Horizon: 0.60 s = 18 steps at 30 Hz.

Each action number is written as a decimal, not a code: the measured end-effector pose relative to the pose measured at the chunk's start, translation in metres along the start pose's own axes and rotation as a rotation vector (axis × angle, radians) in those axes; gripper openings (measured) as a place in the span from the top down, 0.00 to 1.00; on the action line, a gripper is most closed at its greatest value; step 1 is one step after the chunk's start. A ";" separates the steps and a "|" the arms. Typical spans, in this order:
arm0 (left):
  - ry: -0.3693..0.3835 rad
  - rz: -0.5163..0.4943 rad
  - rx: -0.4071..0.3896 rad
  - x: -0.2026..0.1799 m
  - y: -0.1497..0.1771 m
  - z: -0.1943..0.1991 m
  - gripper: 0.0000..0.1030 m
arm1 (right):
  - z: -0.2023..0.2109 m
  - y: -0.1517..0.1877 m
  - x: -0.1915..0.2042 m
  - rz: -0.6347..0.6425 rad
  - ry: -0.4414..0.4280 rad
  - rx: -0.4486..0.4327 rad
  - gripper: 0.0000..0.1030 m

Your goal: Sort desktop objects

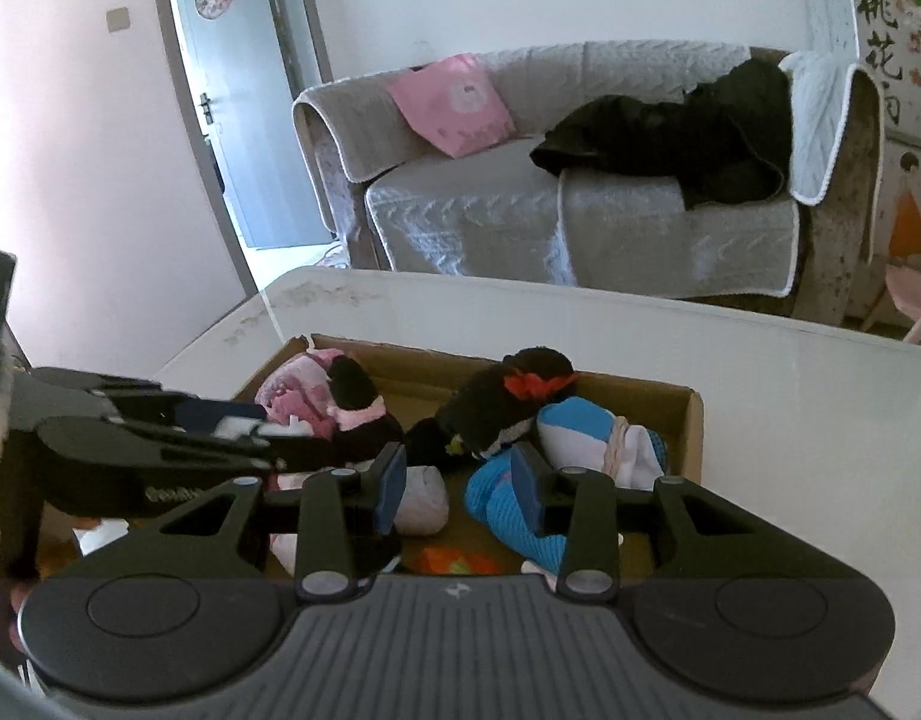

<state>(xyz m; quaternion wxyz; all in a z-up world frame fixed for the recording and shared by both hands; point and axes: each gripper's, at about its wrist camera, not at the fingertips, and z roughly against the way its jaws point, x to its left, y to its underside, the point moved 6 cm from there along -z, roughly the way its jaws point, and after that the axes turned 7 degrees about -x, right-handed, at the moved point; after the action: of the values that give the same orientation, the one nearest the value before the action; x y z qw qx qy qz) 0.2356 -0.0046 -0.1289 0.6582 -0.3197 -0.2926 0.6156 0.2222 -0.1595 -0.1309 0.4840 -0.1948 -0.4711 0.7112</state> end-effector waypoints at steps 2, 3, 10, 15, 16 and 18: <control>0.009 -0.009 0.021 -0.004 0.006 -0.005 0.43 | 0.002 0.002 0.002 0.011 0.000 0.002 0.65; 0.009 -0.020 0.026 -0.006 0.010 -0.006 0.42 | 0.002 0.002 0.002 0.014 -0.001 0.004 0.65; 0.043 -0.048 0.011 -0.017 0.016 0.005 0.29 | 0.005 0.005 0.000 0.005 0.002 0.005 0.64; 0.028 -0.080 -0.046 -0.026 0.012 0.023 0.16 | 0.014 0.004 0.005 -0.003 -0.008 -0.011 0.63; 0.018 -0.084 -0.052 -0.027 0.011 0.027 0.13 | 0.016 0.003 0.006 -0.005 -0.008 -0.019 0.63; 0.004 -0.094 -0.063 -0.027 0.011 0.033 0.10 | 0.019 0.002 0.007 -0.001 -0.005 -0.024 0.62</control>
<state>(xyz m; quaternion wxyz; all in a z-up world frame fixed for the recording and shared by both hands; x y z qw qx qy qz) 0.2017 -0.0297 -0.1166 0.6768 -0.3270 -0.3253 0.5738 0.2040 -0.1631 -0.1223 0.4809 -0.1987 -0.4809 0.7057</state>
